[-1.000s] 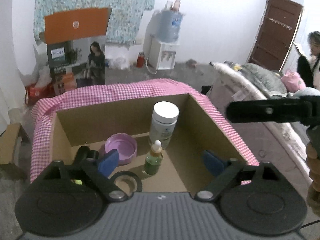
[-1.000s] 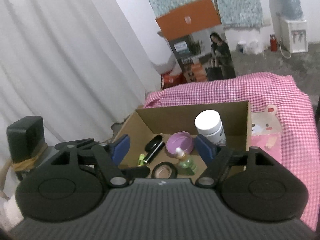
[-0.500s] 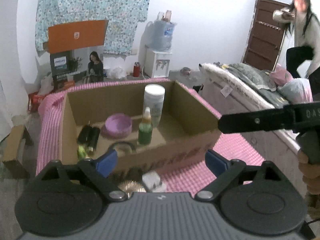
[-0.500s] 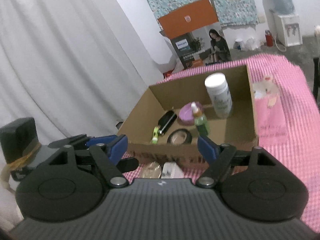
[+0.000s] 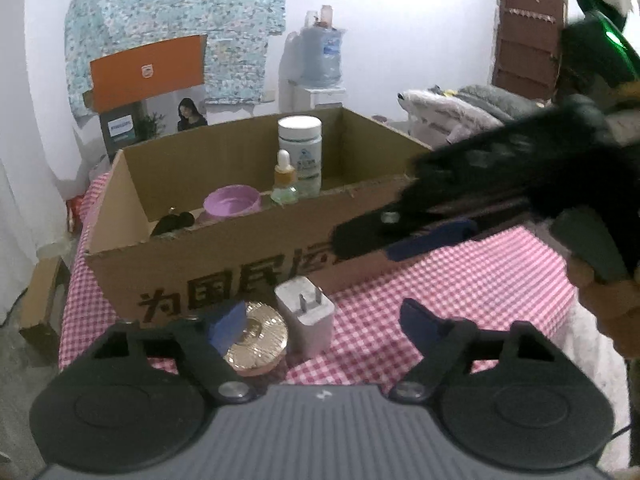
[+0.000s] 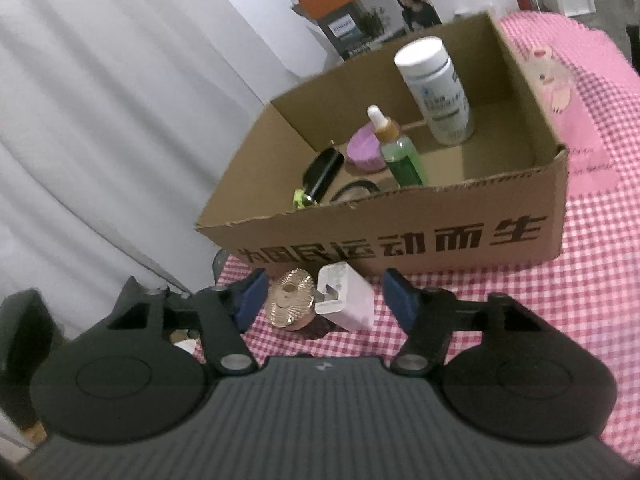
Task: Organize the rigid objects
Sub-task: 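Withdraw the right tool toward the white plug charger, then close the right tool on the white plug charger, then lift the white plug charger and carry it toward the box, then lower the white plug charger into the box and open the right tool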
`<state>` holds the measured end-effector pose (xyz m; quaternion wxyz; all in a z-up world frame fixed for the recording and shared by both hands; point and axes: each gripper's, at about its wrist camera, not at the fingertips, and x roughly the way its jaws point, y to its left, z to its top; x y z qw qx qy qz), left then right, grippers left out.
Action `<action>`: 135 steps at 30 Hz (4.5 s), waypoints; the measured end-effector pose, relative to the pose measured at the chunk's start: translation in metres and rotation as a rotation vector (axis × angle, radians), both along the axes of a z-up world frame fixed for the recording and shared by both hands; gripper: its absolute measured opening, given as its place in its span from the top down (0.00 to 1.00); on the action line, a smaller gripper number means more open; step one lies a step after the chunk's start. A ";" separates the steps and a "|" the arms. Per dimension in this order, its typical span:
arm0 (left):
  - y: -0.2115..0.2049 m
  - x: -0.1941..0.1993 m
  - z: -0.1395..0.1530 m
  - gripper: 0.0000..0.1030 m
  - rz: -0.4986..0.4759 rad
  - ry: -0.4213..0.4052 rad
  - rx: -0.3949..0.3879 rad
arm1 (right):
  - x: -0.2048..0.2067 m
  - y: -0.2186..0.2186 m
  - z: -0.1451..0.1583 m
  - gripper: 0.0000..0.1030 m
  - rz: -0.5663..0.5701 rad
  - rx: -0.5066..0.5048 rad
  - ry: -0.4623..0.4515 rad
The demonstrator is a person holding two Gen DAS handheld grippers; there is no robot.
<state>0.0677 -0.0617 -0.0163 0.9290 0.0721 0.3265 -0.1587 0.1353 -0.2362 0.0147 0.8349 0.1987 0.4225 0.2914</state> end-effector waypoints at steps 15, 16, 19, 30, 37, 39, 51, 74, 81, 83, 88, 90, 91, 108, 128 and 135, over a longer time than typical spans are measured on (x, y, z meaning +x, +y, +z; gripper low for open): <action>-0.025 0.013 -0.034 0.32 0.003 0.059 0.034 | 0.046 0.018 -0.045 0.64 0.008 0.053 0.156; -0.025 0.014 -0.035 0.32 0.005 0.058 0.036 | 0.049 0.018 -0.047 0.64 0.007 0.055 0.165; -0.027 0.016 -0.037 0.32 0.017 0.058 0.043 | 0.053 0.020 -0.053 0.66 0.012 0.060 0.182; -0.028 0.025 -0.042 0.31 0.036 0.075 0.012 | 0.056 0.020 -0.058 0.67 0.017 0.079 0.211; -0.036 0.024 -0.045 0.31 -0.020 0.083 -0.009 | 0.051 0.007 -0.061 0.67 -0.008 0.084 0.237; -0.039 0.024 -0.045 0.31 -0.039 0.085 -0.015 | 0.049 0.001 -0.061 0.67 -0.019 0.086 0.240; -0.060 0.020 -0.048 0.33 -0.148 0.085 -0.031 | 0.029 -0.039 -0.058 0.65 -0.102 0.097 0.261; -0.072 0.051 -0.060 0.68 -0.023 0.117 0.055 | 0.026 -0.051 -0.065 0.67 -0.138 0.127 0.267; -0.076 0.049 -0.059 0.73 -0.005 0.121 0.060 | 0.023 -0.052 -0.066 0.67 -0.132 0.136 0.266; -0.077 0.048 -0.058 0.73 -0.003 0.122 0.061 | 0.021 -0.053 -0.066 0.67 -0.134 0.139 0.266; -0.080 0.039 -0.050 0.73 0.000 0.105 0.076 | 0.014 -0.056 -0.062 0.67 -0.131 0.148 0.258; -0.081 0.034 -0.042 0.73 0.002 0.090 0.080 | 0.010 -0.057 -0.056 0.67 -0.127 0.156 0.247; -0.081 0.031 -0.037 0.73 0.004 0.082 0.081 | 0.008 -0.057 -0.051 0.67 -0.123 0.160 0.239; -0.081 0.068 0.074 0.73 0.012 -0.053 0.066 | 0.047 -0.049 0.071 0.65 -0.057 0.147 -0.010; -0.084 0.217 0.026 0.73 0.090 0.372 -0.008 | 0.197 -0.032 0.029 0.65 0.004 -0.128 0.189; -0.085 0.229 0.019 0.72 0.106 0.387 -0.042 | 0.205 -0.029 0.030 0.65 0.019 -0.191 0.163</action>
